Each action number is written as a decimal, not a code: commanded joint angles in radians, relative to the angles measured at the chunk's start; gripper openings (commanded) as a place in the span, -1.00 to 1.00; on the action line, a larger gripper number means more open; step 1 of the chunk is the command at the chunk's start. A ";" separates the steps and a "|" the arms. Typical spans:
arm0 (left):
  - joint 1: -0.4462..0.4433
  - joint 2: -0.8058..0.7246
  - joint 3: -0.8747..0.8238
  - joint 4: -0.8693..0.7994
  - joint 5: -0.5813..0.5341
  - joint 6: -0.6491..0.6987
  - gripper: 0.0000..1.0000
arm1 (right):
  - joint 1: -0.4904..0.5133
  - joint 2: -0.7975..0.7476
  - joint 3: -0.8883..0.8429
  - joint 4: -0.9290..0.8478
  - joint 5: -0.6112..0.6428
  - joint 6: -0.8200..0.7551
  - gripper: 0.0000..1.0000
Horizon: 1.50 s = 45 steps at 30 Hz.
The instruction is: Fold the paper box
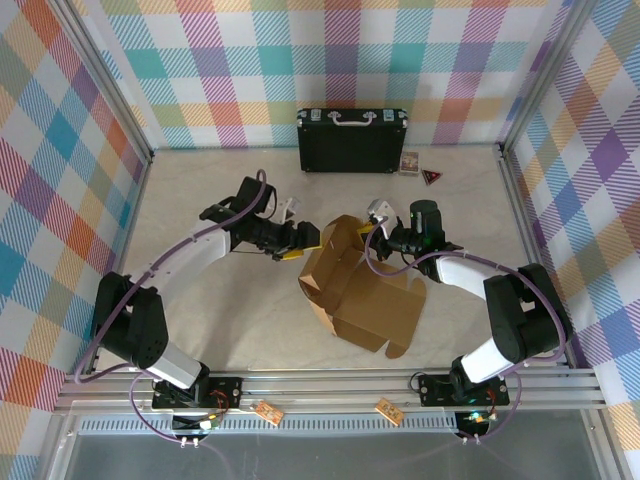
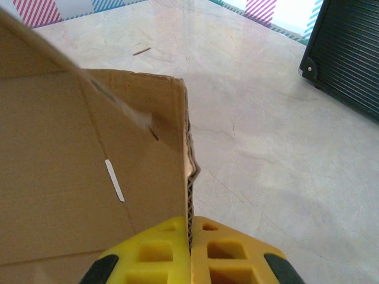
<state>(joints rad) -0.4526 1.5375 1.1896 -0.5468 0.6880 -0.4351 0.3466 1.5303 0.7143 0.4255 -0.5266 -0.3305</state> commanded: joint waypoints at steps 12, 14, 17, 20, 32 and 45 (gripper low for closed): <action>-0.086 0.107 0.142 -0.268 -0.185 0.191 0.50 | 0.005 -0.021 -0.009 0.022 -0.039 -0.009 -1.00; -0.097 0.115 0.153 -0.264 -0.161 0.201 0.54 | 0.006 -0.022 -0.010 0.020 -0.039 -0.012 -1.00; -0.121 0.139 0.189 -0.279 -0.157 0.215 0.55 | 0.006 -0.022 -0.009 0.020 -0.041 -0.011 -1.00; -0.145 0.166 0.224 -0.306 -0.172 0.228 0.55 | 0.006 -0.022 -0.008 0.018 -0.040 -0.012 -1.00; -0.206 0.109 0.200 -0.311 -0.249 0.166 0.56 | 0.008 -0.025 -0.012 0.021 -0.010 -0.005 -1.00; -0.269 0.077 0.183 -0.325 -0.278 0.107 0.58 | 0.008 -0.024 -0.006 0.013 -0.010 -0.007 -1.00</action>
<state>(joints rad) -0.6930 1.6459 1.3838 -0.8131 0.4316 -0.3084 0.3485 1.5303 0.7120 0.4240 -0.5282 -0.3309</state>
